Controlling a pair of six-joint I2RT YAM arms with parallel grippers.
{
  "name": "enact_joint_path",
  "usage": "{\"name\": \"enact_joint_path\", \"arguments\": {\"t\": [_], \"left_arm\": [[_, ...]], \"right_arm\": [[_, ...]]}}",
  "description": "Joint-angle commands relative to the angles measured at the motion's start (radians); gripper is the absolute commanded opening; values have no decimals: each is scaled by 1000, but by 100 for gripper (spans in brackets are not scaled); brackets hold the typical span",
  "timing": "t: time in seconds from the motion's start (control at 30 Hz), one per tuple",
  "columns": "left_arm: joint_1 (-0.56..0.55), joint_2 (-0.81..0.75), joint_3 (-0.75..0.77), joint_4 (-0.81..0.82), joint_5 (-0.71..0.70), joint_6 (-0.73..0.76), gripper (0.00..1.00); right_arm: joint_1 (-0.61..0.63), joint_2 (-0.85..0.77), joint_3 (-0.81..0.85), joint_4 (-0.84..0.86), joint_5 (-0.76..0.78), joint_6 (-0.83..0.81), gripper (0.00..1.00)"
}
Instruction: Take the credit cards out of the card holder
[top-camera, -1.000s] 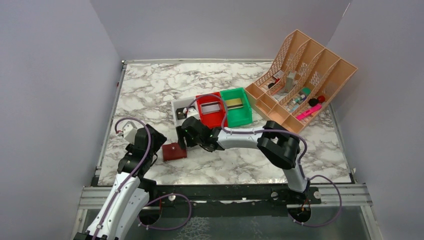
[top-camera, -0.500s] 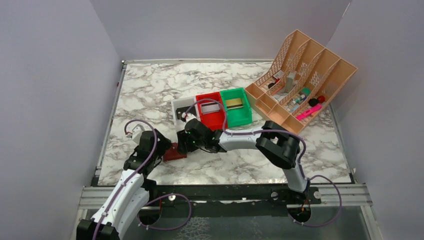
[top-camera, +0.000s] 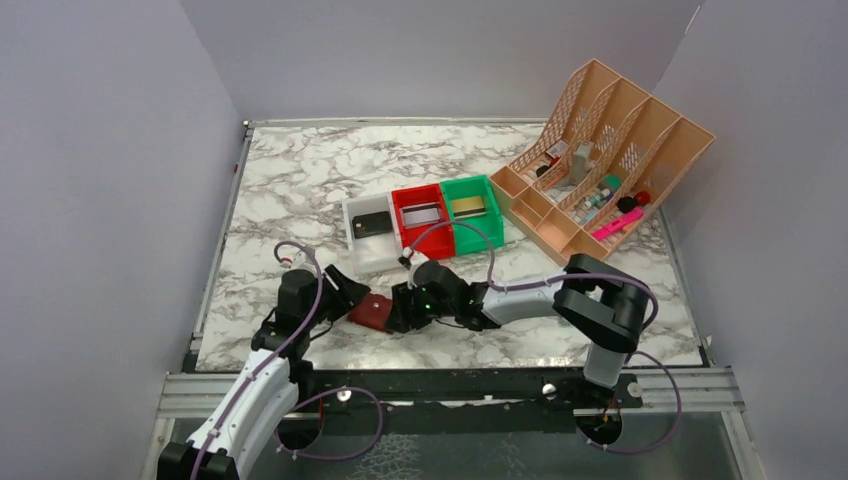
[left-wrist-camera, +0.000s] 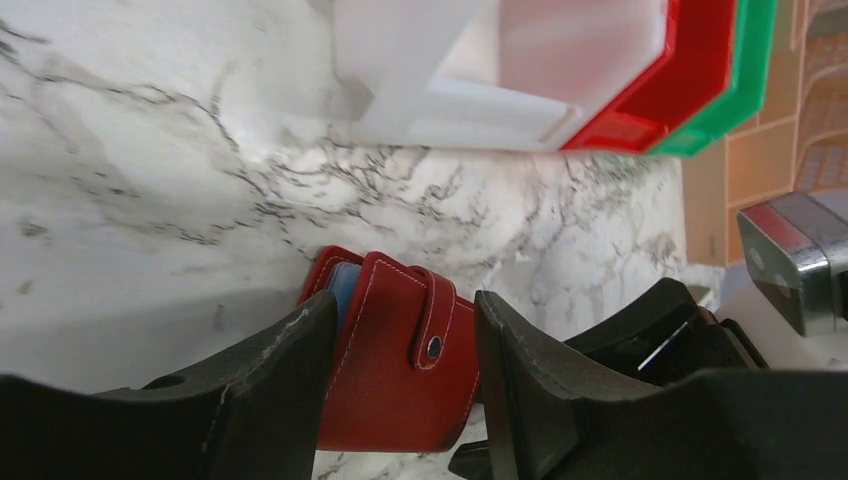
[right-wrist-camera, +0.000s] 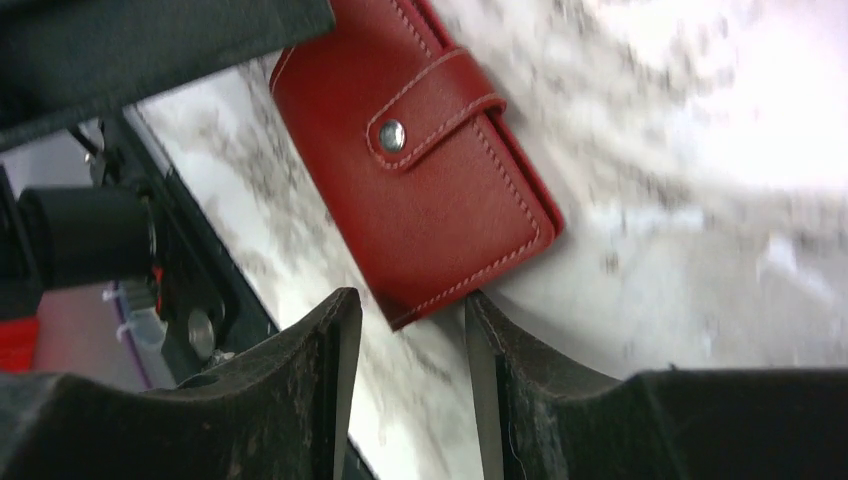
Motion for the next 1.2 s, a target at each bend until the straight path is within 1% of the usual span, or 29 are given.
{"name": "enact_joint_path", "arguments": {"t": [0.0, 0.13, 0.23, 0.37, 0.43, 0.5, 0.6, 0.7, 0.73, 0.8, 0.87, 0.93, 1.07, 1.17], "left_arm": [[-22, -21, -34, 71, 211, 3, 55], [-74, 3, -38, 110, 208, 4, 55], [-127, 99, 2, 148, 207, 23, 55], [-226, 236, 81, 161, 131, 75, 58], [-252, 268, 101, 157, 86, 78, 63], [-262, 268, 125, 121, 39, 92, 66], [-264, 200, 164, -14, -75, 97, 70], [-263, 70, 178, -171, -196, 75, 82], [-264, 23, 178, -203, -216, 69, 88], [-265, -52, 176, -248, -247, 47, 95], [-265, -94, 165, -253, -238, 23, 98], [-265, -100, 170, -268, -238, 9, 99], [-265, -76, 187, -284, -255, -3, 99], [-266, -52, 199, -271, -223, 7, 99]], "right_arm": [[34, -141, -151, 117, -13, 80, 47], [62, -261, -282, 117, 70, 125, 49], [67, -359, -344, 52, 148, 147, 51], [68, -479, -362, -84, 327, 148, 58], [67, -494, -332, -107, 365, 79, 63], [67, -465, -260, -169, 382, 2, 66], [66, -354, -114, -285, 416, -77, 67], [66, -233, 6, -344, 407, -118, 67], [66, -202, 32, -349, 391, -126, 66], [67, -157, 63, -342, 367, -132, 66], [66, -133, 70, -331, 356, -133, 66], [67, -119, 73, -333, 343, -138, 66], [67, -109, 52, -334, 323, -124, 65], [65, -127, 10, -334, 324, -79, 62]]}}
